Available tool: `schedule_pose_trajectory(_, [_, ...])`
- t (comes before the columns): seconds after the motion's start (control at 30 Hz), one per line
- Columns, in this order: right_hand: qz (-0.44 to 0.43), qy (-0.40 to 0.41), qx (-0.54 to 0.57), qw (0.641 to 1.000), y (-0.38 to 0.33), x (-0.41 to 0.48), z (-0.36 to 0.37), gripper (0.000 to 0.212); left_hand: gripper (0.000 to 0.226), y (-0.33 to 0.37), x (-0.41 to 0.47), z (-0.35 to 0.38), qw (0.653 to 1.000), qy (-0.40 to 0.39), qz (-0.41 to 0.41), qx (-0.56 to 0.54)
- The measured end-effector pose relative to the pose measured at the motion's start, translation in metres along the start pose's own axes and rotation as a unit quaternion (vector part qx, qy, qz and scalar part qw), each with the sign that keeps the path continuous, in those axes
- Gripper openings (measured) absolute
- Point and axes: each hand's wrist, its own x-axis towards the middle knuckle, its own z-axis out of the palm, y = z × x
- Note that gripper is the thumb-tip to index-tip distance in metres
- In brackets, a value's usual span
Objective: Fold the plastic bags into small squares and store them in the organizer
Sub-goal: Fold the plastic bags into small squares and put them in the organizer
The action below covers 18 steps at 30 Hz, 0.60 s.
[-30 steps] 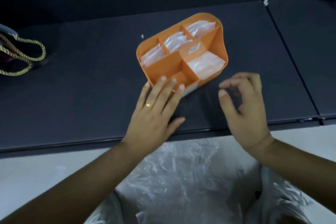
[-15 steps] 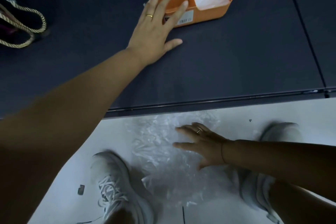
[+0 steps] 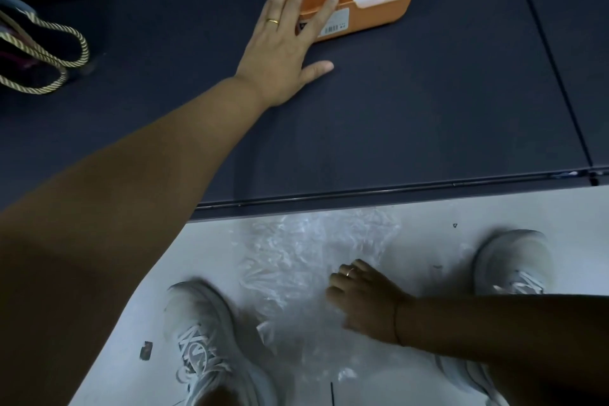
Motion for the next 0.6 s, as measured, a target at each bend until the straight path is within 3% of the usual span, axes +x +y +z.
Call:
schedule_pose_trajectory(0.07, [0.012, 0.052, 0.027, 0.998, 0.011, 0.000, -0.004, 0.023, 0.078, -0.001, 0.000, 0.001, 1.000, 0.001, 0.002, -0.002])
schedule_pose_trajectory(0.17, [0.046, 0.131, 0.199, 0.970, 0.014, 0.003, -0.035, 0.023, 0.078, -0.002, 0.000, 0.000, 1.000, 0.000, 0.001, -0.003])
schedule_pose_trajectory(0.33, [0.145, 0.288, 0.437, 0.840, 0.023, 0.007, -0.138, 0.015, 0.075, -0.008, 0.001, -0.002, 1.000, -0.015, 0.005, -0.011])
schedule_pose_trajectory(0.43, [0.189, 0.355, 0.510, 0.760, 0.052, 0.007, -0.184, 0.018, 0.068, -0.014, 0.005, -0.009, 0.999, -0.033, -0.003, -0.039])
schedule_pose_trajectory(0.53, [0.253, 0.373, 0.565, 0.691, 0.083, 0.005, -0.206, 0.018, 0.059, -0.009, -0.002, -0.024, 0.981, -0.017, -0.059, -0.183])
schedule_pose_trajectory(0.6, [0.255, 0.379, 0.628, 0.630, 0.096, 0.001, -0.212, 0.014, 0.059, 0.004, -0.018, -0.044, 0.911, -0.005, -0.138, -0.390])
